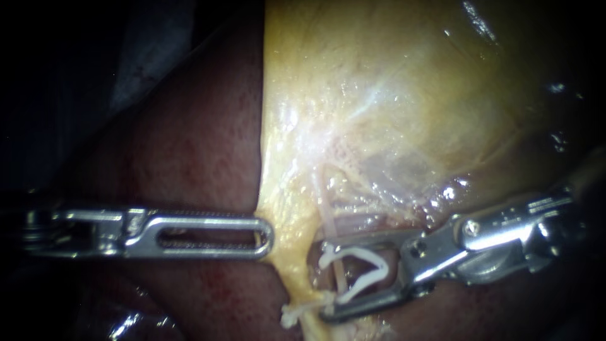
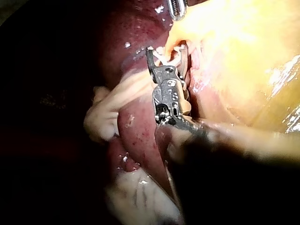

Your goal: Clipping second clip left tube

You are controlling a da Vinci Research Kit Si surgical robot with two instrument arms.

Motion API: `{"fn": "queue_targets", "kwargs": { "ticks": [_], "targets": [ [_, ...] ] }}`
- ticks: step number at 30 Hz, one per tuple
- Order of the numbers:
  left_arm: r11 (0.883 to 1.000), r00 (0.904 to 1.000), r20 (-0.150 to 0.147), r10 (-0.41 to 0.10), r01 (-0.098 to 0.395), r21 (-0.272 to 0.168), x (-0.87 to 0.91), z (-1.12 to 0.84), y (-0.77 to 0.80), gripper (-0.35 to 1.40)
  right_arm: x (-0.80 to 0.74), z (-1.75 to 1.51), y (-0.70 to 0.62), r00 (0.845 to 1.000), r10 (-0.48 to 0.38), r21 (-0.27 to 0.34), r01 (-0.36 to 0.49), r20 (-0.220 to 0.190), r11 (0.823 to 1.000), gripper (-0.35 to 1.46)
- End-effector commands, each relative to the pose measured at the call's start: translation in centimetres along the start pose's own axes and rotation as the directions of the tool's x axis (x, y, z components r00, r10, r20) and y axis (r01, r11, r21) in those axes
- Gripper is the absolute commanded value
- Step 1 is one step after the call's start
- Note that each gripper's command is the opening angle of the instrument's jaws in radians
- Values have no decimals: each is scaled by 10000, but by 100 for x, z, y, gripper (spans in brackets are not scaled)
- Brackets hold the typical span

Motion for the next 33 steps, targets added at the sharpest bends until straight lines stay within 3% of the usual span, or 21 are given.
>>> {"fn": "queue_targets", "kwargs": {
  "ticks": [1, 9, 20, 33],
  "targets": [
    [10000, 10000, -1, 2, -2, -1, 0, 0, 0, -8, -1, 3, 0, 10000, 32, 35, -32, 7, 10000, 58],
    [10000, 10000, 5, -2, 2, -6, 0, 0, -2, -8, -12, 21, 5, 10000, 43, 247, -45, 88, 9997, 57],
    [10000, 10000, 14, -5, 5, -12, 1, 1, -4, -8, -7, 45, 10, 9999, 45, 352, -49, 126, 9994, 56],
    [10000, 10000, 19, -6, 7, -16, 1, 2, -5, -8, -14, 73, 12, 9995, 52, 803, -77, 307, 9967, 52]
  ]
}}
